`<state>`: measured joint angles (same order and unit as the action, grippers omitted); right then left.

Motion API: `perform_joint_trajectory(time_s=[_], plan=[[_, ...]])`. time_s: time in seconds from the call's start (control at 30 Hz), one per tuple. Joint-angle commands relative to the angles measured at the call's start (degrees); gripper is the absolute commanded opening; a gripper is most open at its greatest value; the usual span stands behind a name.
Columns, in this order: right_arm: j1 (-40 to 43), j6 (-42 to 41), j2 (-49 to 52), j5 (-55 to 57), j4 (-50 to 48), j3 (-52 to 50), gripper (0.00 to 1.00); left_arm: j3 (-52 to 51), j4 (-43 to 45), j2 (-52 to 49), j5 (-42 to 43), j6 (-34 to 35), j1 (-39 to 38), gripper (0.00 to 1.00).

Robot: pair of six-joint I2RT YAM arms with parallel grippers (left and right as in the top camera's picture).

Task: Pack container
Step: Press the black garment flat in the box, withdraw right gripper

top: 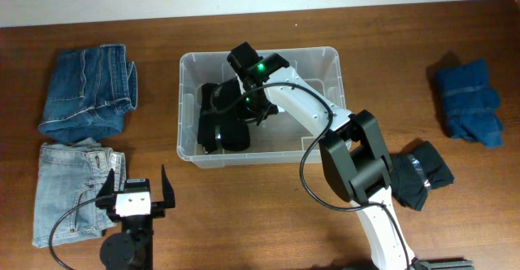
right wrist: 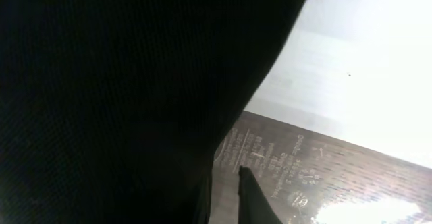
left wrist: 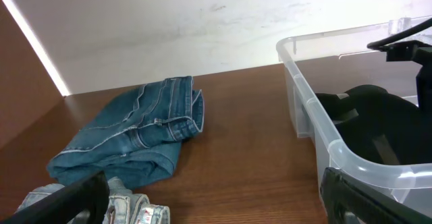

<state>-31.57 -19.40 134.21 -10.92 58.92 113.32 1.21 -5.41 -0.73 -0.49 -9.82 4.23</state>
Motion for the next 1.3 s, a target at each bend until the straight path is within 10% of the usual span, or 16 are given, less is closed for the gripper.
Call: perform_joint_trajectory(time_s=[0.0,0.3,0.47,0.93,1.27], plan=[[0.74,0.52,0.11,0.02,1.07,0.15,0.18,-0.33,-0.02,0.39,-0.35,-0.09,-0.33,1.00],[4.37,0.52,-7.37,8.83,15.89,12.28,0.58,-0.33,-0.02,0.39,-0.35,-0.09,-0.33,1.00],[10.21,0.50,-15.78,22.56,32.37,29.29,0.99,-0.33,-0.02,0.39,-0.35,-0.09,-0.33,1.00],[51.58,3.13,-19.30,25.05,38.14,30.97,0.99,-0.33,-0.04,0.39,-0.35,-0.09,-0.33,1.00],[50.88,3.32,-12.87,36.61,26.12,15.91,0.98,-0.33,-0.02,0.39,-0.35,-0.09,-0.33,1.00]])
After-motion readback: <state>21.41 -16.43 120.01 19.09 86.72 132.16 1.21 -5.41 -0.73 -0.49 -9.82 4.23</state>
